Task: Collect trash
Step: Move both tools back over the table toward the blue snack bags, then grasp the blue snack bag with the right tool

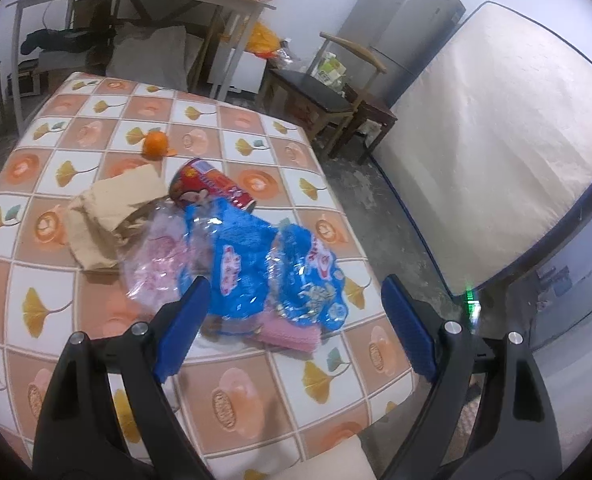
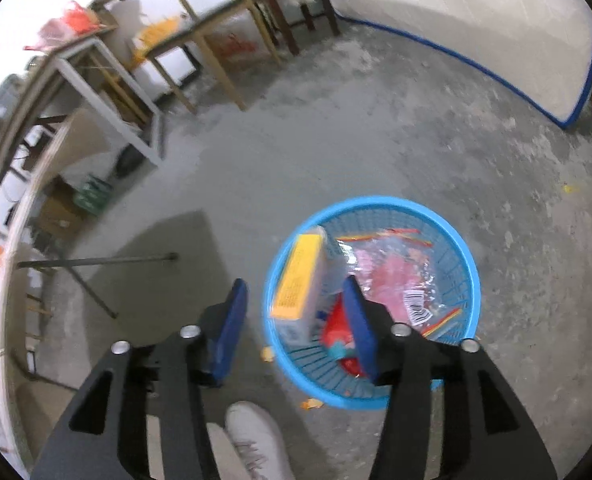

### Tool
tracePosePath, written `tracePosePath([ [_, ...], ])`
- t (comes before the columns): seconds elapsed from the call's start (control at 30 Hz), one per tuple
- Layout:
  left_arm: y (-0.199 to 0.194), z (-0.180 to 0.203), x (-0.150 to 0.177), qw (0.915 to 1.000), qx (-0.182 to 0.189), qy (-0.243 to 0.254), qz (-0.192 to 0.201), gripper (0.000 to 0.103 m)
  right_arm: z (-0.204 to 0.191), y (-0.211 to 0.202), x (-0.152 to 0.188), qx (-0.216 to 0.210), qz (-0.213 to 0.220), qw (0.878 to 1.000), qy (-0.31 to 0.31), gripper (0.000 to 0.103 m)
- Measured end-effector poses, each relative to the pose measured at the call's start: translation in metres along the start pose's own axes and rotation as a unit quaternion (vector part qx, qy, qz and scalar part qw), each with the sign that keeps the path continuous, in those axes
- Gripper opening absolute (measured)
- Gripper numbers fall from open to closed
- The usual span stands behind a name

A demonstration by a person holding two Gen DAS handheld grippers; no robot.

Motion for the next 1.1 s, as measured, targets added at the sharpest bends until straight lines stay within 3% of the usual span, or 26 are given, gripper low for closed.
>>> tracePosePath([
  [0.27, -0.013, -0.018, 0.014, 0.9998, -0.015, -0.01, 0.007, 0.085, -0.057, -0.096, 0.026, -0.03, 0.047, 0.997, -0.051, 0.073],
  [0.53, -0.021, -0.031, 0.03, 0.9991, -0.038, 0.0, 0.018, 0.086, -0.128, -0.153, 0.054, -0.063, 0.067, 0.989, -0.114, 0.075],
  [0.83, -0.02, -0.056, 0.041, 0.9985, -0.051, -0.008, 0.022, 0.086, -0.228, -0.163, 0.083, -0.106, 0.049, 0.974, -0.193, 0.075],
  [1.1, -0.011, -0.082, 0.044, 0.9985, -0.037, -0.037, 0.018, 0.086, -0.301, -0.134, 0.102, -0.127, 0.009, 0.965, -0.23, 0.075],
])
Point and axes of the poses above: each gripper's, at about its wrist camera, not at the fingertips, and y roughly the way its jaws point, z to its right, x to its underside, the point moved 7 cm from there along y, roughly the way its jaws point, and after that the axes turned 12 degrees about -z, right-handed, at the moved point
